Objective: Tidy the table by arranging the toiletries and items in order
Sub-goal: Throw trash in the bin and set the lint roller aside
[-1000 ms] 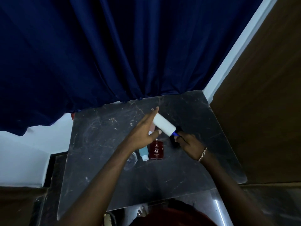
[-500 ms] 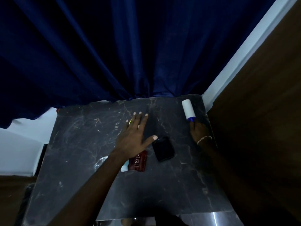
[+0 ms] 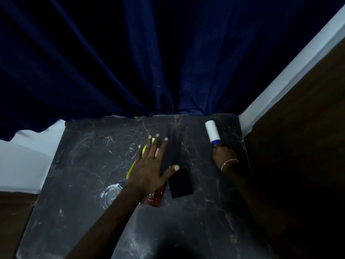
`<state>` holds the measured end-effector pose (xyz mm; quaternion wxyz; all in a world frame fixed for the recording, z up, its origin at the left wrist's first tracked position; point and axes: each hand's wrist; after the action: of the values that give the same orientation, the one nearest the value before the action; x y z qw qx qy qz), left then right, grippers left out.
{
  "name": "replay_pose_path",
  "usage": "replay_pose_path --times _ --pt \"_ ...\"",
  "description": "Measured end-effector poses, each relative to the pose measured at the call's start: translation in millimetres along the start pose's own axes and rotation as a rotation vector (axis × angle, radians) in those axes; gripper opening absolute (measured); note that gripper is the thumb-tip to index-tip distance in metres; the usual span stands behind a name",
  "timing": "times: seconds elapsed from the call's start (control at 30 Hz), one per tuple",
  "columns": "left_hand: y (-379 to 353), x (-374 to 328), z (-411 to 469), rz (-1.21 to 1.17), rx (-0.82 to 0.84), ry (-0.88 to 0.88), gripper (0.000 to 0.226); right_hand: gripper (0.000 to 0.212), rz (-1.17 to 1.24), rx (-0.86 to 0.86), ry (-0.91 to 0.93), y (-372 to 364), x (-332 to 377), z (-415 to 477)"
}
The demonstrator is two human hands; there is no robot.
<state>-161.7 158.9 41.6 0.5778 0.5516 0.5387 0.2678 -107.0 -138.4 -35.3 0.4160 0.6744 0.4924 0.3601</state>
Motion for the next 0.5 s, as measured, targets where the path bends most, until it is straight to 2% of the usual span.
replay_pose_path --times 0.1,0.3,0.4,0.5 --pt "2.6 -2.4 1.4 -0.008 0.005 0.008 0.095 0.037 -0.136 0.022 0.153 -5.6 21.9 -6.2" --pt "1.2 -3.8 -0.1 -0.003 0.019 0.027 0.094 0.036 -0.242 0.066 0.379 -20.4 46.3 -14.3" --pt "-1.8 -6.4 -1.4 0.002 0.037 0.024 0.095 0.037 -0.229 0.045 0.375 -19.8 46.3 -14.0" --pt "-3.3 -6.9 -0.8 -0.006 0.047 0.031 0.095 0.034 -0.143 0.039 0.231 -14.8 39.7 -6.0"
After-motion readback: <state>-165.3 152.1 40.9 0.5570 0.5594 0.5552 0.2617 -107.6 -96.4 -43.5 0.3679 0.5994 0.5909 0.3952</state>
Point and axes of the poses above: each hand's wrist, its own z-axis towards the middle knuckle, its own y-axis out of the back of the hand, x = y × z, and after that the axes turned 6 degrees about x, right-handed
